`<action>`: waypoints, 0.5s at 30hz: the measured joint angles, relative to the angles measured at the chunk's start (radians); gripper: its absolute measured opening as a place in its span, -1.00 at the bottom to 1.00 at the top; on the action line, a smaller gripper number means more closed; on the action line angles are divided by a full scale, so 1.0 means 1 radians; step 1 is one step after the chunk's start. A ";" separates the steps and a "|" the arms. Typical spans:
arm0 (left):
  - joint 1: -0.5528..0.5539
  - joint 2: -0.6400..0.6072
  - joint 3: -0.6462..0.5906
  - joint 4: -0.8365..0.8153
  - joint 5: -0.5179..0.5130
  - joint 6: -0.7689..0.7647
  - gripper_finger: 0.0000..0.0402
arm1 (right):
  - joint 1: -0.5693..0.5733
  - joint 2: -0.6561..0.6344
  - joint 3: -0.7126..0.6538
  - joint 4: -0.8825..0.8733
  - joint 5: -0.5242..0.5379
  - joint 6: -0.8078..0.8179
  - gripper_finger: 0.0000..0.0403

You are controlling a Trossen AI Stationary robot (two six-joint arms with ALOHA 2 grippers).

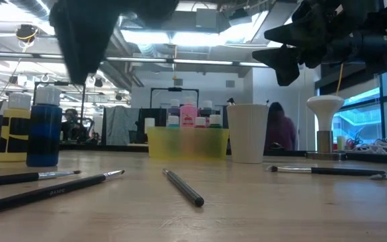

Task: Pick & Place Paint Supplies
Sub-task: Put the balck paintbrush into the white cup

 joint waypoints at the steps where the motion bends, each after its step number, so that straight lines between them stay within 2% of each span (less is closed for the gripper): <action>1: -0.003 0.017 0.000 0.000 0.000 -0.012 0.00 | 0.000 0.000 0.000 0.000 0.000 0.000 0.20; 5: -0.003 0.077 0.000 0.000 -0.023 -0.055 0.00 | 0.000 0.000 0.000 -0.004 0.000 0.000 0.20; 15: 0.003 0.148 0.000 0.007 -0.046 0.005 0.00 | 0.000 0.000 0.000 -0.037 0.000 -0.003 0.20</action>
